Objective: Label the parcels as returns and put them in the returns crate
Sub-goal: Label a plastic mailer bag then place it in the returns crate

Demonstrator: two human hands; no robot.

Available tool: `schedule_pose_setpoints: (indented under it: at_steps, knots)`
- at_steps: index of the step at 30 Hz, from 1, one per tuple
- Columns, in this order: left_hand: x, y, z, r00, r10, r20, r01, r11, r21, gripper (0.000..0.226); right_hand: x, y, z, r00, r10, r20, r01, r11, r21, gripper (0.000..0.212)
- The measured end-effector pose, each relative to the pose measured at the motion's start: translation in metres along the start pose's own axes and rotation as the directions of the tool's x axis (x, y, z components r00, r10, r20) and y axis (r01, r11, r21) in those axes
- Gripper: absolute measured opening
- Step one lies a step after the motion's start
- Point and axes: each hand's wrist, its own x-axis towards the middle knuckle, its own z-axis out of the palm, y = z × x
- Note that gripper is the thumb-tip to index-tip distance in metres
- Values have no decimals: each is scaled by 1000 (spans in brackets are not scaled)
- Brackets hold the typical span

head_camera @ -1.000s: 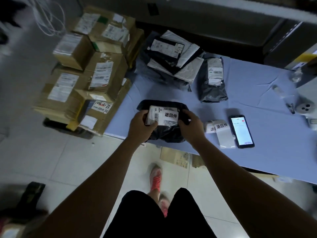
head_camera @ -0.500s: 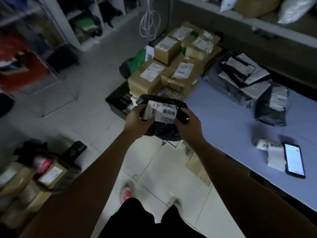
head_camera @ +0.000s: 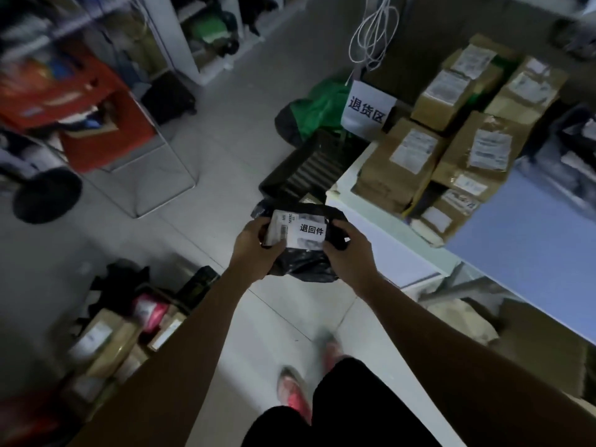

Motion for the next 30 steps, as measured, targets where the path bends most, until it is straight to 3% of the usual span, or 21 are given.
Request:
schedule_pose_setpoints:
  at_steps: [13,20,26,30]
  knots:
    - [240,-57,-9,997,-81,-6,82,995,60,45,229,-39,101,998,57,32,-59,997,54,51]
    - [381,-74,24,998,8,-62,-8,1000,-13,45,388,-43,114,999,7,-40,-7,1000,-10,56]
    - [485,-119,68,999,-37,36,39,997,-61,50,496,-16,144,993,103,-58,-105,994,-31,54]
    - [546,-163,104,988,-96,122,95,995,15,56,558,19,173,982,164,-89,-168,985,-37,54]
